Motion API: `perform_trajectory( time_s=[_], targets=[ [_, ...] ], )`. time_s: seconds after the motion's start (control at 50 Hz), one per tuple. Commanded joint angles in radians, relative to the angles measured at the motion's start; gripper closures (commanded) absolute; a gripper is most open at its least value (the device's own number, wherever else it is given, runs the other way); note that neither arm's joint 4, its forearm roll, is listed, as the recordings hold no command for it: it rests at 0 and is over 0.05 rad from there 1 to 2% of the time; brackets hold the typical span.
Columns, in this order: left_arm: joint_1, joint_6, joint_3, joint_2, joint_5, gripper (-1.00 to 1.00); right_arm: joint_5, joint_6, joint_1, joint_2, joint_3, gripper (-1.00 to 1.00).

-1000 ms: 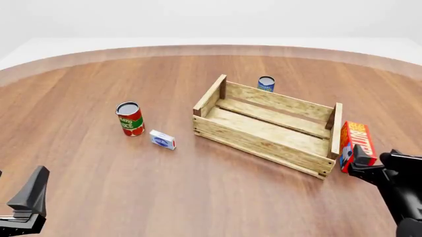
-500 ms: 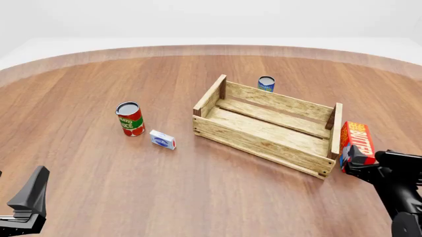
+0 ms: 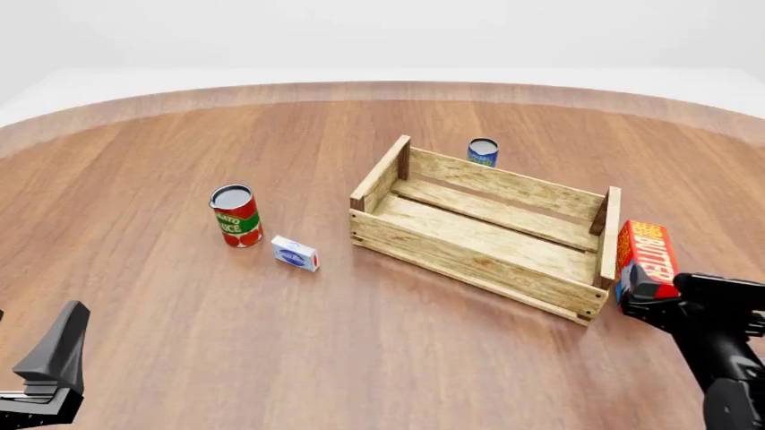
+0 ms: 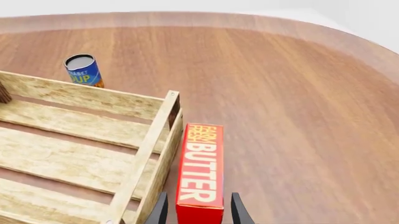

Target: Pick up the butter and put it in the tray.

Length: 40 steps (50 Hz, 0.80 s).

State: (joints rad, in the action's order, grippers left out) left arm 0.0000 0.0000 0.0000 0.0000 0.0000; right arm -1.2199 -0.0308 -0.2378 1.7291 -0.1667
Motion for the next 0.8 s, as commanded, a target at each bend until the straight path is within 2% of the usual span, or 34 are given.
perform_trajectory(
  time_s=[0.02, 0.8],
  targets=[
    [0.0, 0.0, 0.0, 0.0, 0.0, -1.0, 0.0, 0.003, -0.002, 0.032, -0.013, -1.0],
    [0.0, 0.0, 0.0, 0.0, 0.0, -1.0, 0.0, 0.011, -0.006, 0.15, -0.066, -1.0]
  ],
)
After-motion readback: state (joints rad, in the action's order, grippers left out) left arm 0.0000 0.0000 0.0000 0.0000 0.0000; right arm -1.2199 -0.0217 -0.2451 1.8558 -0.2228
